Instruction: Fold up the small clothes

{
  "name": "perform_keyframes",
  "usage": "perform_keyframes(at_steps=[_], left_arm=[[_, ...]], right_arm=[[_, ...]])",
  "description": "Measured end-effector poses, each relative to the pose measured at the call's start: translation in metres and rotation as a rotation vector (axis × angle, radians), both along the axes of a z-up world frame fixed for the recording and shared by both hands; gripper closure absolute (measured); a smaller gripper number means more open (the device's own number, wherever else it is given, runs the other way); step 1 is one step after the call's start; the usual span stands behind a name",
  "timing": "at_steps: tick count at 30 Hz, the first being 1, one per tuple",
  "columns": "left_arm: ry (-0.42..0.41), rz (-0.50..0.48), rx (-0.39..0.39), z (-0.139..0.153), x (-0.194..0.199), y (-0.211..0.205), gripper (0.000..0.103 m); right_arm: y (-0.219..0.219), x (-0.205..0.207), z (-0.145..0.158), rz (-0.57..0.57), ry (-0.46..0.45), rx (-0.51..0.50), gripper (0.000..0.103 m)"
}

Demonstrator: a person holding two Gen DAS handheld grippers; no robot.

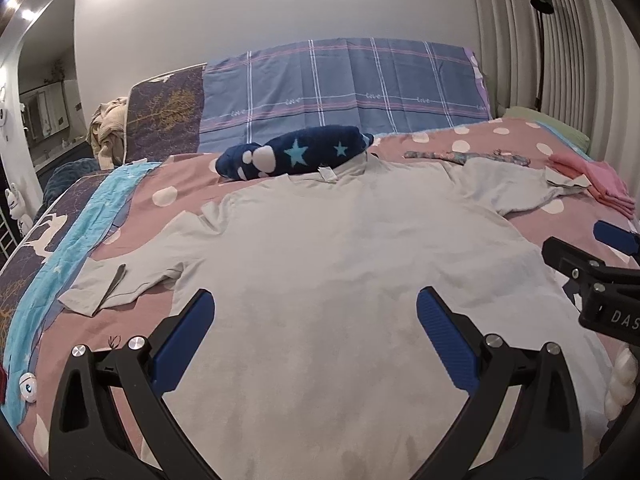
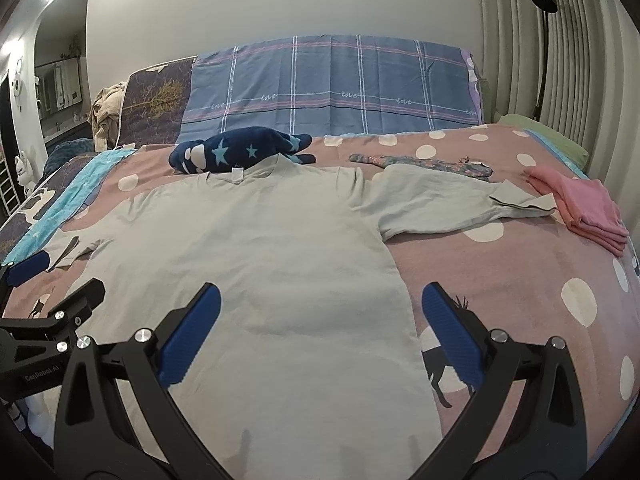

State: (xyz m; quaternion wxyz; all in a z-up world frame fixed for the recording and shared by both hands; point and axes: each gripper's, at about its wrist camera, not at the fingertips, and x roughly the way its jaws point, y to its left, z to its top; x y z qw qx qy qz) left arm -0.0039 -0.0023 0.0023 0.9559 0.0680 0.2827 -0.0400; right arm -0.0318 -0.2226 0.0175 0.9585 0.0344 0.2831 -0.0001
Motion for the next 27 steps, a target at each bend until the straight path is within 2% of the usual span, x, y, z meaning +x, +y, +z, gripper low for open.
perform_keyframes(at_steps=[12,27], left_arm=[[-0.001,-0.004,-0.002,-0.0018,-0.0014,0.0013,0.001],[0.017,-0.002,0.000,-0.0034,0.0004,0.0015,0.001]], right_arm=[[-0.0048,-0.0017,-0.0020,-0.025,0.000,0.022,0.002],[0.0017,-0.0044,0.0006,-0.010,-0.022,-0.019,0.002]])
